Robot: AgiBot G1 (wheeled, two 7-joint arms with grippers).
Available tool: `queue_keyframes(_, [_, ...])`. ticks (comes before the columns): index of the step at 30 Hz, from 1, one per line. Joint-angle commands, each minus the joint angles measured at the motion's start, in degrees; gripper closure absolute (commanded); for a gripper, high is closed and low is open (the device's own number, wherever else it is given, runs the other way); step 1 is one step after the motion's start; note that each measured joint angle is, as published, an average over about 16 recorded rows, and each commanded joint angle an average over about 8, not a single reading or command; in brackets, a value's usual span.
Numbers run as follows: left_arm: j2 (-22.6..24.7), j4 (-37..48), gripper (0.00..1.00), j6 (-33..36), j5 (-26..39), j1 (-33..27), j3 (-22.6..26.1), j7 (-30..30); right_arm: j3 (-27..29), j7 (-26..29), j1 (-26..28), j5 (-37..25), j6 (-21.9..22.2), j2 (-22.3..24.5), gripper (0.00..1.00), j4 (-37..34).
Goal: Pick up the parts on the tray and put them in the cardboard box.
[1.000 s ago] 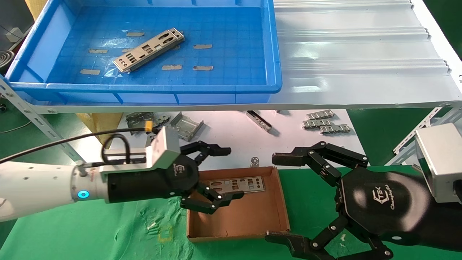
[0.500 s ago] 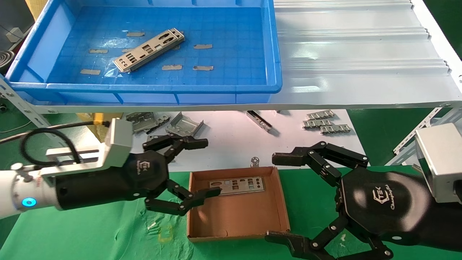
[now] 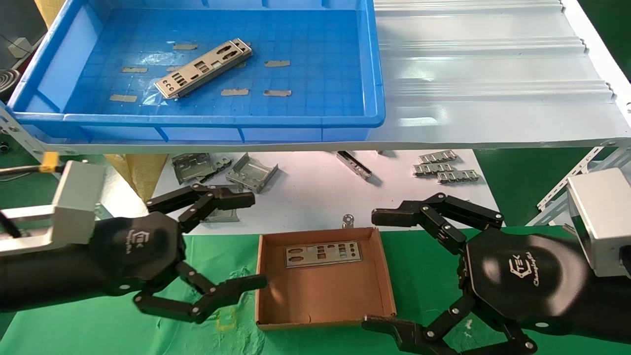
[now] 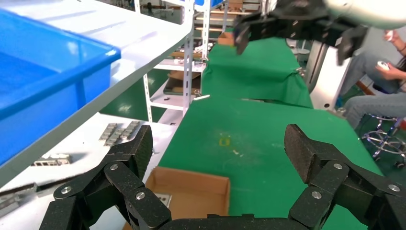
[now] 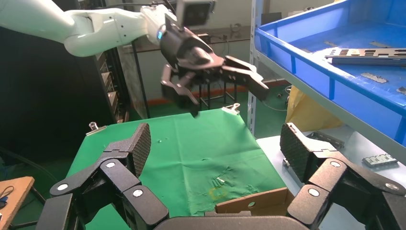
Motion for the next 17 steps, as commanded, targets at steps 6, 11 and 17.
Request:
queue_keyframes(6, [-4.31, -5.54, 0.0, 0.97, -3.34, 2.4, -2.03, -2.9, 0.0, 0.0, 0.0, 0.0, 0.0, 0.0, 0.0, 0.0])
queue_keyframes(11, [-6.94, -8.93, 0.0, 1.58, -5.39, 3.86, -3.27, -4.64, -0.01, 0.0, 0.0, 0.01, 0.01, 0.0, 0.0, 0.0])
queue_keyframes(17, [-8.54, -11.06, 0.0, 2.04, -6.73, 4.76, -4.05, -5.51, 0.0, -0.01, -0.01, 0.01, 0.01, 0.01, 0.0, -0.02])
